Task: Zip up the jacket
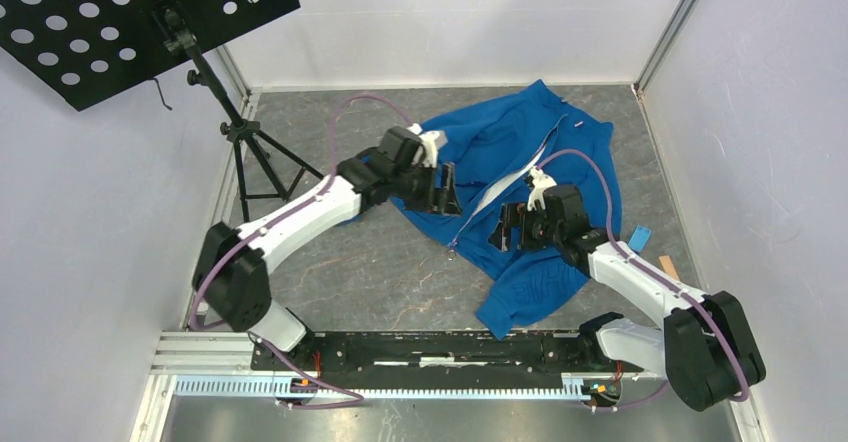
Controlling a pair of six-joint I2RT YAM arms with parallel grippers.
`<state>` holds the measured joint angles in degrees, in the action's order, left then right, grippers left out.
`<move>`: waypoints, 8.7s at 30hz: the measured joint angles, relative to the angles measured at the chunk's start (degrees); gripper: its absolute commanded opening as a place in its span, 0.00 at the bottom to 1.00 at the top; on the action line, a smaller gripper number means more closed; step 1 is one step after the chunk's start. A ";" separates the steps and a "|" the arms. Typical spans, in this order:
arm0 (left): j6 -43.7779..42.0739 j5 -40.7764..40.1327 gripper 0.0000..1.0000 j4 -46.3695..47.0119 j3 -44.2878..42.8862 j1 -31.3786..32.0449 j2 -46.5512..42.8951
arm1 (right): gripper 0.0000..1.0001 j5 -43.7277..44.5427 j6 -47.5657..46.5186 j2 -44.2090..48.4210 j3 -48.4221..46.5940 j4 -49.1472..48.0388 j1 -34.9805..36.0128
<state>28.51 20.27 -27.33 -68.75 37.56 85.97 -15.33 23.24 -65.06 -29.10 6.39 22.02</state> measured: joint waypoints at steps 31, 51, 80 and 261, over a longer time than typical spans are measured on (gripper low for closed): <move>-21.20 -42.32 0.49 -4.13 -27.61 21.11 38.12 | 0.84 23.39 -3.96 30.97 0.94 19.87 -0.02; -22.40 -29.97 0.02 -6.88 -28.35 19.17 37.00 | 0.76 9.66 -6.01 31.10 5.60 15.50 -0.02; 54.29 34.07 0.02 87.67 0.20 5.75 38.71 | 0.47 -7.54 1.01 25.92 15.19 -13.57 -0.02; 25.27 28.35 0.04 32.96 -9.09 7.58 18.91 | 0.68 1.95 8.50 39.23 15.37 -7.85 -0.39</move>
<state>53.78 48.62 5.63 -77.84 45.15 104.88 -13.39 31.75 -25.82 -13.74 -1.45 21.63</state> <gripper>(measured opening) 0.044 0.721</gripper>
